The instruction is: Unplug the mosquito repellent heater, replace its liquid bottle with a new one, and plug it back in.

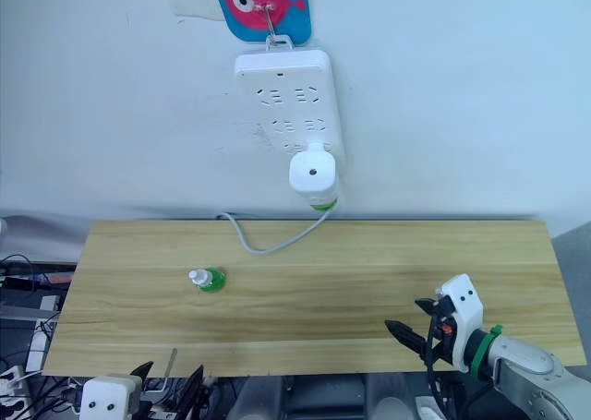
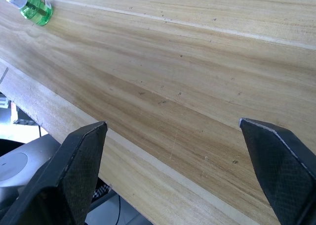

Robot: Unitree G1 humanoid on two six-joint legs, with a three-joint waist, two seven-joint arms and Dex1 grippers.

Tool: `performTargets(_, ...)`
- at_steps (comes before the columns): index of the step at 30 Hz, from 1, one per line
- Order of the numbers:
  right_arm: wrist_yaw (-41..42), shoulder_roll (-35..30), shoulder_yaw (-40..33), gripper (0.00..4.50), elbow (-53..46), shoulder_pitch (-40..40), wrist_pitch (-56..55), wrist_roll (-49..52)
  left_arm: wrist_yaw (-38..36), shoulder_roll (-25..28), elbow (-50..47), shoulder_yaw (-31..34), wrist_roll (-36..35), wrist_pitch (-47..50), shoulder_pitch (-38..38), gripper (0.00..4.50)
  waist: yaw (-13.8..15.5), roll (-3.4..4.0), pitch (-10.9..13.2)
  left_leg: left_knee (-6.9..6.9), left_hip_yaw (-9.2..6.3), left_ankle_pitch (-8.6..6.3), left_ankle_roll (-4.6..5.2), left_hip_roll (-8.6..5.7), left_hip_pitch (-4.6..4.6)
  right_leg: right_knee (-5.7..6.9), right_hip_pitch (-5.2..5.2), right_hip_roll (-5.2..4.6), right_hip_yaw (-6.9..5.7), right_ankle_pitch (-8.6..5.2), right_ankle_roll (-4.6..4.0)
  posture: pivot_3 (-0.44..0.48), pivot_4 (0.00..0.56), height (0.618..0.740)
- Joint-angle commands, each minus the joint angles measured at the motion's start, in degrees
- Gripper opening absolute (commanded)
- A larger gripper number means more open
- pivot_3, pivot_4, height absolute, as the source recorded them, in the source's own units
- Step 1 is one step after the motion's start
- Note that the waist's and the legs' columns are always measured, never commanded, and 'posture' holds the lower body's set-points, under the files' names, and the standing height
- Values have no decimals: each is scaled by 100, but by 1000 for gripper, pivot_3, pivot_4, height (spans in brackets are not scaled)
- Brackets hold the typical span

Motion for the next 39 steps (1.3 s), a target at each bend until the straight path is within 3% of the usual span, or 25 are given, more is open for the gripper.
performTargets(1,76,-39,-44,4500,-88,66,-46,49,-17,-33,-27,89,-36,-105,135,4469,1,0,0,0,0,0,0,0,0,0,0,0,0,0,0,-101,385,740)
performTargets(16,183,-143,21,4500,-196,265,-123,14,-133,-48,-61,198,-203,-209,40,4469,7,0,0,0,0,0,0,0,0,0,0,0,0,0,0,-105,384,740)
performTargets(27,192,-171,15,4500,-275,293,-264,-40,-356,406,159,257,-297,-8,-797,4469,20,2,-3,1,-2,1,-2,1,1,3,0,0,-3,0,0,-156,364,740)
performTargets(39,226,-431,67,4500,-863,-881,-325,166,-1034,1261,-4,597,-1073,444,-1710,4469,-86,1,-6,3,-2,18,-31,2,15,36,0,0,-1,1,1,-200,348,740)
